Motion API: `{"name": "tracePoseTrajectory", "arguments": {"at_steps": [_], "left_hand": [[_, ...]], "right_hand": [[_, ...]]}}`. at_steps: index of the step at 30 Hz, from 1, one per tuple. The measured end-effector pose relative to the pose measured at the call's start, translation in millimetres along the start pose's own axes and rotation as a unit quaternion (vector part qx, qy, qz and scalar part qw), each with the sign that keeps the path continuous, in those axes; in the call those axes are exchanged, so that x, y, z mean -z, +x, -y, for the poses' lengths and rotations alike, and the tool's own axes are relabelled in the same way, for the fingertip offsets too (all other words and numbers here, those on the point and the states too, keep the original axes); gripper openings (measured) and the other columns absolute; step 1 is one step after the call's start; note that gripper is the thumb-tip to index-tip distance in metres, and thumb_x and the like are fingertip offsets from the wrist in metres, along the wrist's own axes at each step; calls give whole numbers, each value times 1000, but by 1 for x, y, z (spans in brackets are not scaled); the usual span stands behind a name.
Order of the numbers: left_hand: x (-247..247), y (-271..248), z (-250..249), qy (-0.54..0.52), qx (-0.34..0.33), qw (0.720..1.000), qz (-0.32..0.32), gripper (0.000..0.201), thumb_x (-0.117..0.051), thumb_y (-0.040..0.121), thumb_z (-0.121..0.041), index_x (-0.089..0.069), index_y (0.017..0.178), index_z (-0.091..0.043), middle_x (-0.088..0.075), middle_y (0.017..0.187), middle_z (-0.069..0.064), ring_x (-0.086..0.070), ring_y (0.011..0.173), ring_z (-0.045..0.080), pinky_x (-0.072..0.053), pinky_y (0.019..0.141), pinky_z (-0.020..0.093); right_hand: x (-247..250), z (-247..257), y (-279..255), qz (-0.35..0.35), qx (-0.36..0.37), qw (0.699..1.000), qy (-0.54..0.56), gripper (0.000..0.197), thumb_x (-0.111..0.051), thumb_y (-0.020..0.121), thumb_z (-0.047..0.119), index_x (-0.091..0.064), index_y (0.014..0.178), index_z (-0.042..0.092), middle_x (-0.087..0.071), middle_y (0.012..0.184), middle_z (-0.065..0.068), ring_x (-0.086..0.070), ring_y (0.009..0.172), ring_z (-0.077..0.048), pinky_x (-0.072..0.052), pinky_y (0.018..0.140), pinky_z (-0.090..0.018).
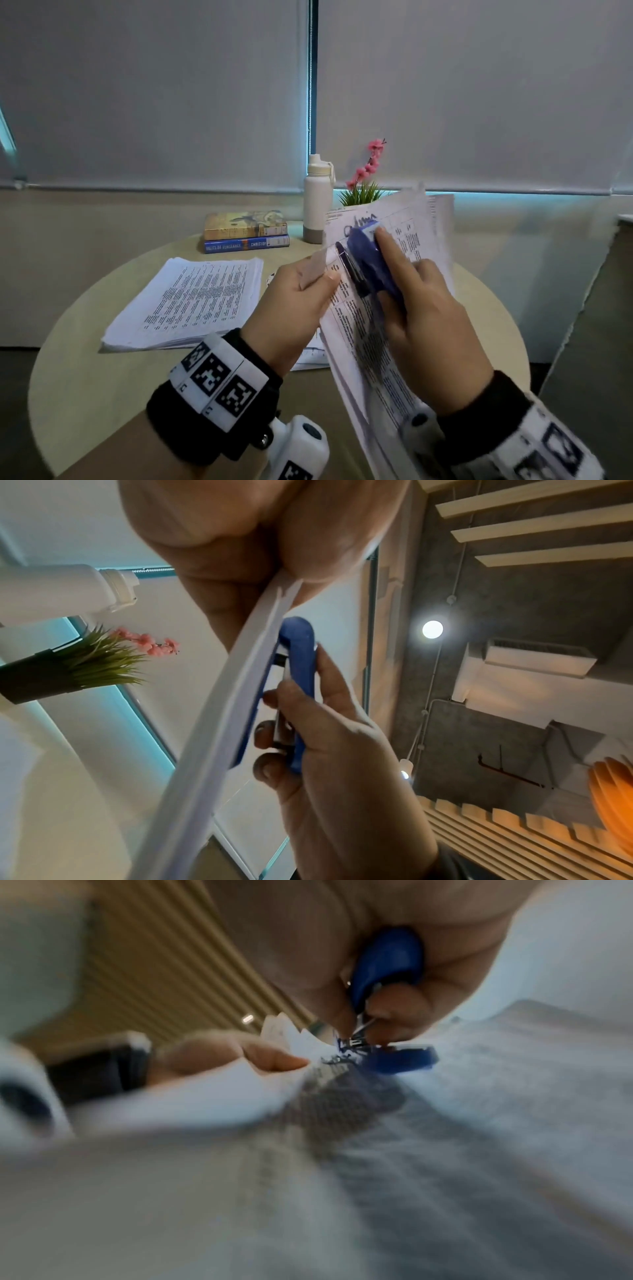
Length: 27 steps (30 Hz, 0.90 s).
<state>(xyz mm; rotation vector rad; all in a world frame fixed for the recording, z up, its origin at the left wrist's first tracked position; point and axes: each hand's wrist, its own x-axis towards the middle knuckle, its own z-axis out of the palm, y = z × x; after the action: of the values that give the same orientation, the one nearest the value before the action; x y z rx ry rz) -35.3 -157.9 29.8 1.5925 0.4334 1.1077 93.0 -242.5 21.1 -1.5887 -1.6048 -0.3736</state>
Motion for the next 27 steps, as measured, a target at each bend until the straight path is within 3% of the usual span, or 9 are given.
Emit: {"name": "tracePoseTrajectory", "arguments": {"at_steps": [2, 4, 6, 10, 13, 17, 20, 23, 27], "left_hand": [[-1, -1, 4, -1, -3, 1000, 3, 31, -43, 97, 0, -70, 96, -16, -75, 88, -3, -70, 86, 15, -55, 78, 29], [-3, -3, 6, -10, -3, 1000, 1, 31, -42, 97, 1, -69, 103, -15, -75, 96, -1, -70, 95, 18, -55, 84, 31], [-4, -5, 9, -16, -3, 1000, -5, 31, -43, 97, 1, -69, 102, -15, -75, 96, -1, -70, 97, 18, -55, 86, 31], [-4, -6, 10, 3, -6, 1000, -2, 34, -42, 97, 2, -69, 92, -19, -75, 83, -8, -70, 83, 7, -53, 72, 20], [-3, -7, 13, -1, 0, 1000, -1, 36, -41, 97, 2, -71, 95, -19, -75, 94, -3, -70, 94, 16, -55, 82, 30], [-1, -7, 16, 6, 0, 1000, -8, 32, -43, 97, 1, -70, 94, -16, -75, 89, -2, -69, 89, 17, -53, 80, 32], [-1, -8, 16, -4, 0, 1000, -5, 29, -42, 97, 1, -68, 104, -11, -75, 93, -1, -69, 94, 18, -55, 80, 28], [1, -9, 20, 4, 3, 1000, -17, 32, -45, 96, -1, -72, 92, -18, -75, 86, -4, -69, 87, 19, -54, 76, 30], [2, -10, 23, 11, 3, 1000, -24, 34, -46, 96, -1, -73, 89, -21, -75, 87, -3, -70, 86, 15, -54, 76, 27]], "right_hand": [[-3, -1, 1, 28, -35, 998, 40, 68, -49, 91, 13, -19, 146, 39, -50, 107, -6, -51, 89, -25, -42, 76, -34], [-3, 3, 0, 12, -17, 999, -30, 67, -46, 89, 13, -22, 146, 39, -48, 95, -6, -52, 72, -31, -47, 60, -39], [-2, 1, -1, -5, 1, 998, -63, 67, -46, 85, 11, -28, 144, 38, -47, 90, -5, -49, 63, -29, -43, 51, -33], [-10, -4, 1, 50, -41, 997, 50, 66, -48, 92, 15, -20, 145, 42, -49, 113, -3, -52, 99, -25, -38, 80, -29], [-8, -3, 0, 11, -1, 1000, -29, 67, -43, 85, 17, -25, 144, 43, -48, 97, -5, -53, 73, -32, -47, 61, -37], [-13, -7, 3, 40, -37, 996, 75, 65, -48, 87, 19, -24, 144, 42, -51, 113, -3, -52, 102, -24, -40, 83, -29], [-13, -7, 5, -4, 7, 1000, 16, 65, -51, 89, 16, -26, 143, 44, -49, 102, -2, -53, 86, -26, -43, 72, -32], [-15, -8, 6, 35, -43, 994, 90, 65, -51, 89, 15, -26, 142, 44, -51, 112, -2, -51, 102, -22, -37, 80, -26], [-16, -4, 4, -3, -15, 999, 48, 65, -50, 88, 18, -26, 141, 47, -49, 102, -1, -53, 88, -25, -43, 73, -32]]}}
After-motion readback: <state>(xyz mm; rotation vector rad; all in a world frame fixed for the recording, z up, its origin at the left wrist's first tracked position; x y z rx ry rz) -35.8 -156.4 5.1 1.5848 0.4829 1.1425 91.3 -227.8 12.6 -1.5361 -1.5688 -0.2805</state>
